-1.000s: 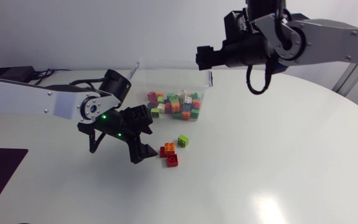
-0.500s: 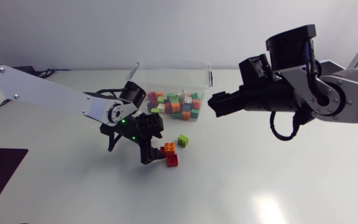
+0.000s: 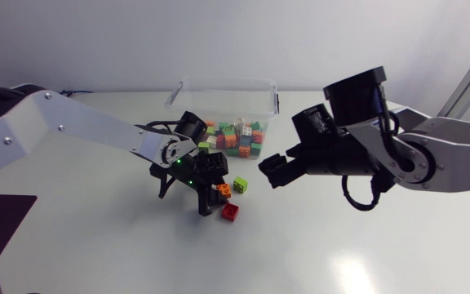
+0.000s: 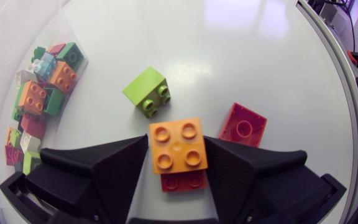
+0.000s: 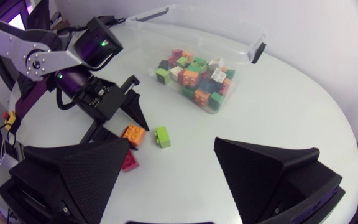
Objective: Place the duplo bricks in the container
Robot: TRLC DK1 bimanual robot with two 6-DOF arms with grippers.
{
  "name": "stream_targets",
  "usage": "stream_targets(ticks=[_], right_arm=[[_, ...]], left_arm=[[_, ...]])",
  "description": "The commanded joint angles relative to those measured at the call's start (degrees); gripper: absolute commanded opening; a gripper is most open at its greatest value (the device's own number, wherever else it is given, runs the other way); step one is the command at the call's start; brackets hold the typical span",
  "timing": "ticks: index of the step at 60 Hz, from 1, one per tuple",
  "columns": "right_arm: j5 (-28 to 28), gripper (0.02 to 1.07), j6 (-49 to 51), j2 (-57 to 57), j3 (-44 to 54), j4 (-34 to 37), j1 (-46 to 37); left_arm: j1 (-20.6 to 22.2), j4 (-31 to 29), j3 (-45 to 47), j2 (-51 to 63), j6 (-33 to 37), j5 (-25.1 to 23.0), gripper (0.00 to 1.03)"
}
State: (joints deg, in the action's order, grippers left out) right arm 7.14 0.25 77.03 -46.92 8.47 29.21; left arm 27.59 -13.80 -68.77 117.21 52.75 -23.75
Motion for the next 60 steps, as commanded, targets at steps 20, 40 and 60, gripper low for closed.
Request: stream_targets(ticks=[20,40,60], right_arm=[[2.4,0.96,11.6,17.3,-6.0,-0.5,1.5],[2.3,0.92,17.5,28.7,-14.1,0.1,1.5],[2.1,0.77,20.5,38.1,-24.4,7.8,2.4]], left_arm=[[-3.1,-7.4,-0.7,-2.8,0.7,-0.3,0.15],[-7.7,-11.5,0.7,-16.5,-4.3,-0.3,0.15],[-9.8,-11.5,-4.6,-23.3,-14.5,-0.5,0.15]])
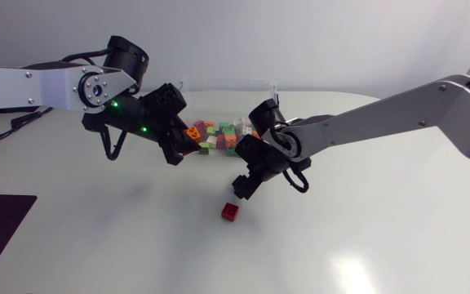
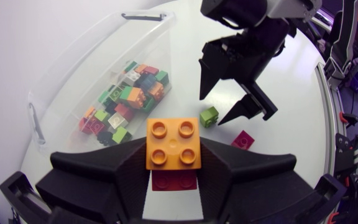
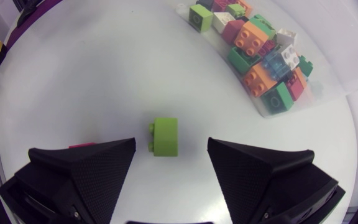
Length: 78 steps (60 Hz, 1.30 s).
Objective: Place the duplo bricks in the container
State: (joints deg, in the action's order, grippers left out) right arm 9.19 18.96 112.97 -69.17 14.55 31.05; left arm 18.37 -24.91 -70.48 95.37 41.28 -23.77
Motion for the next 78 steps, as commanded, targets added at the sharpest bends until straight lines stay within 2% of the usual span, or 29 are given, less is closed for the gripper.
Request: stream_targets(ticks=[1,15,17,21,22,28,38,65,70,73,75,78], right_arm=[[-0.1,0.75,1.9,2.5,-2.6,2.1,0.6],[-0.3,0.56,2.7,5.9,-6.9,6.0,1.1],[-0.3,0.50,2.9,6.4,-7.1,6.1,1.1],[-0.4,0.30,3.0,6.7,-7.3,6.1,1.1],[-0.4,0.29,3.1,6.7,-7.3,6.2,1.1],[-0.8,0.28,3.0,5.9,-6.9,6.9,1.2],[-0.8,0.28,2.2,-1.7,-3.3,6.8,1.1],[1.2,0.28,-2.4,-16.9,-3.0,9.3,-1.5],[1.3,0.28,-3.4,-17.6,-4.1,9.4,-2.0],[1.3,0.28,-4.5,-17.7,-5.1,9.0,-2.5],[1.4,0.27,-5.2,-17.7,-5.7,8.5,-2.7],[1.6,0.27,-6.3,-17.6,-6.4,7.9,-3.2]], left_arm=[[-0.7,-0.3,-3.4,-1.4,-3.6,-0.5,0.15],[-2.0,1.5,-8.4,-1.0,-8.4,-0.4,0.15],[-2.2,1.7,-9.4,-0.7,-9.1,-0.4,0.15],[-2.4,2.1,-11.9,0.5,-11.1,-0.2,0.15],[-2.4,2.1,-12.3,0.8,-11.4,0.0,0.15],[-2.3,4.6,-15.0,2.9,-14.4,1.8,0.15],[-2.4,10.2,-18.5,8.1,-19.6,4.4,0.15],[-2.4,12.7,-31.4,22.4,-24.8,11.4,0.18],[-2.6,12.8,-33.3,24.2,-25.5,12.1,0.32],[-2.5,13.4,-34.0,25.3,-25.6,13.1,0.50],[-2.5,13.4,-34.1,25.7,-25.6,13.7,0.74],[-2.5,13.5,-33.5,25.4,-25.6,14.3,0.91]])
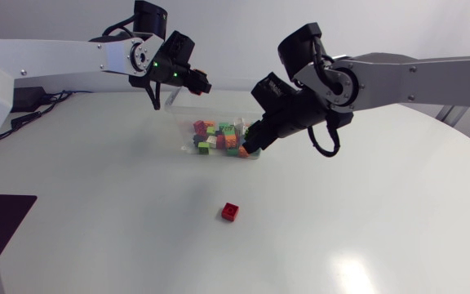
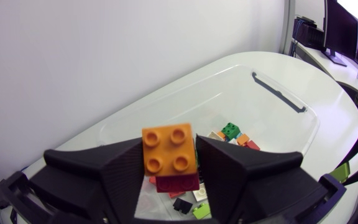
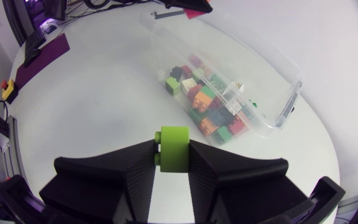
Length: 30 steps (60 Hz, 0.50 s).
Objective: Place the duplo bricks in the container
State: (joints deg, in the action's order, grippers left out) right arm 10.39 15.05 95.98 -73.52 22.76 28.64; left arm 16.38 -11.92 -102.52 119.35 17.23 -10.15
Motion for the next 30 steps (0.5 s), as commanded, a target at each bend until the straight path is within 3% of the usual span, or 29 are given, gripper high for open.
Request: stream_targets(ticks=[1,3,16,30], right_arm=[[0.4,0.27,-2.7,-0.6,-2.3,-0.8,-1.0],[0.4,0.27,-3.3,-0.6,-2.9,-1.6,-1.3],[0.4,0.28,-7.2,1.8,-8.2,-5.5,-2.4],[-0.1,0.28,-10.3,5.2,-10.3,-11.7,-2.5]], left_arm=[[-0.5,0.5,-1.2,1.3,-1.6,0.7,0.94],[-0.5,0.5,-0.4,0.4,-1.6,0.7,0.99],[-1.4,2.4,13.0,-12.4,0.3,0.7,0.99],[-2.0,0.0,28.0,-26.8,8.4,-1.3,0.99]])
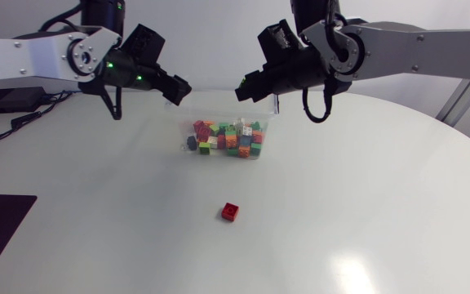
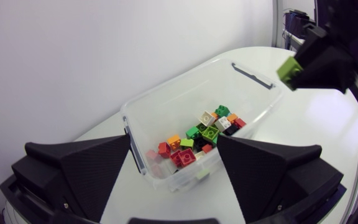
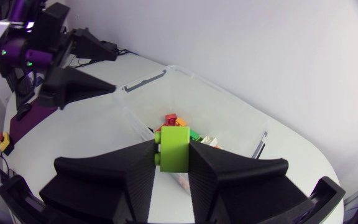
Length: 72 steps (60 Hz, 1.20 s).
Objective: Place the duplo bricks in the container
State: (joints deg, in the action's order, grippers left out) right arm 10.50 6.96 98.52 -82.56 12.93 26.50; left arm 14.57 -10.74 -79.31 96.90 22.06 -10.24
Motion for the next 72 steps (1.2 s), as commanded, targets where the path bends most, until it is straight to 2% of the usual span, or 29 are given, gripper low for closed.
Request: stream_targets(ticks=[1,10,22,41,42,44,45,47,49,63,72], right_arm=[[-0.2,0.28,-2.3,2.8,-1.5,-2.1,-0.3],[-1.0,0.28,-3.2,5.5,-2.9,-6.0,-0.9],[-1.9,0.28,-4.1,10.1,-5.4,-9.7,-1.6],[-6.2,0.30,-3.8,18.7,-10.7,-14.0,-1.9],[-6.5,0.33,-3.9,19.0,-11.0,-14.0,-1.9],[-7.6,0.53,-4.0,19.5,-11.7,-14.1,-1.8],[-8.3,0.70,-4.1,19.6,-12.0,-14.0,-1.8],[-8.8,0.93,-4.2,19.3,-11.8,-14.1,-1.7],[-9.4,1.01,-4.2,18.6,-11.1,-14.5,-1.6],[-9.8,1.02,-4.6,3.6,6.0,-22.6,-2.3],[-9.4,1.02,-4.4,-6.1,16.9,-23.9,-3.1]], left_arm=[[-0.1,-1.5,6.0,-5.2,4.3,-1.6,0.99],[1.2,-5.9,12.8,-10.2,9.5,-5.4,0.99],[3.7,-8.9,19.2,-11.3,16.6,-9.4,0.99],[9.4,-11.3,23.6,-9.4,25.7,-12.1,0.97],[9.7,-11.4,23.5,-9.1,25.8,-12.3,0.97],[10.5,-11.4,23.5,-8.3,26.7,-12.3,0.97],[10.7,-11.4,23.5,-8.1,27.1,-12.3,0.97],[11.7,-11.5,23.4,-6.6,28.8,-12.3,0.97],[12.5,-11.6,23.3,-5.8,30.1,-12.3,0.97],[17.0,-15.0,18.9,2.3,38.7,-12.3,0.97],[18.7,-18.3,12.8,8.6,41.8,-11.0,0.96]])
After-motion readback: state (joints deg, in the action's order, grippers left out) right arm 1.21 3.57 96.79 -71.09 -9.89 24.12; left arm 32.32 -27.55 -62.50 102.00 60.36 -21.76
